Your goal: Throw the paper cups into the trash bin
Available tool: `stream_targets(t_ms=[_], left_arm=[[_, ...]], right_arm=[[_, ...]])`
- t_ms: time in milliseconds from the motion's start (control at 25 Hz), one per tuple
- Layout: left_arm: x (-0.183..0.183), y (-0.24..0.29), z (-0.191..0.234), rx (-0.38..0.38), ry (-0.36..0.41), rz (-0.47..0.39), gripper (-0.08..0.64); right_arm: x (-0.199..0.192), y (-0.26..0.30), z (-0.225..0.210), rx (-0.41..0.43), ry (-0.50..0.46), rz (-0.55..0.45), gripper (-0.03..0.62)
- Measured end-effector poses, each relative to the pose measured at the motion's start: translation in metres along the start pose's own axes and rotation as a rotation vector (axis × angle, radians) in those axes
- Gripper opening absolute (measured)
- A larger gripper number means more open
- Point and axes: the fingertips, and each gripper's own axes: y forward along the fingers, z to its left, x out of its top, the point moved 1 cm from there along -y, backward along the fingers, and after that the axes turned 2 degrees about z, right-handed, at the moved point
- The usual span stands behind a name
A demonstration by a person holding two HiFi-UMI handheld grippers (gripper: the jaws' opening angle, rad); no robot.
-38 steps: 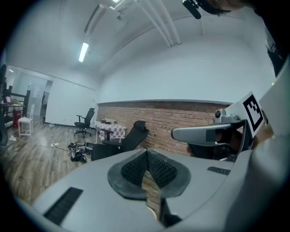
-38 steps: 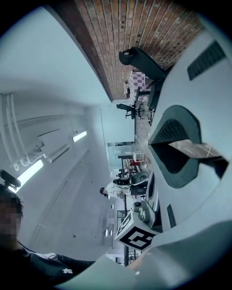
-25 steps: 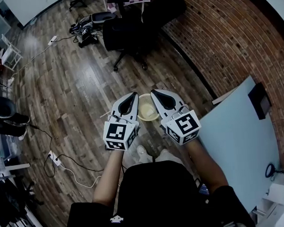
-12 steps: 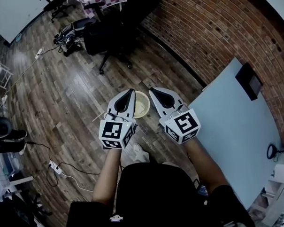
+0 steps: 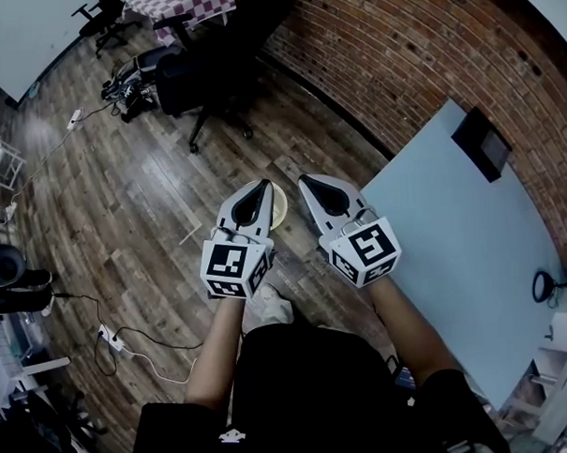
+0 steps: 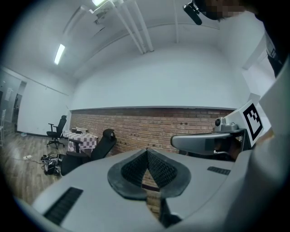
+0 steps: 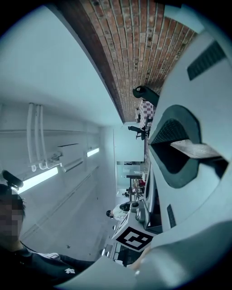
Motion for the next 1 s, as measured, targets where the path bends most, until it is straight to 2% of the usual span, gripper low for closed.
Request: stream_targets(t_ms=[520, 1000], left_arm=[[0.002, -0.021, -0.084, -0.023, 0.033, -0.015, 0.008], [-0.003, -0.063, -0.144, -0.047, 0.056, -0.027, 0.008]], right_arm=[[0.005, -0.084, -0.001, -0.021, 0.001, -0.042, 0.003], [0.005, -0.151, 0.027, -0.039, -0.004, -0.069, 0.003]])
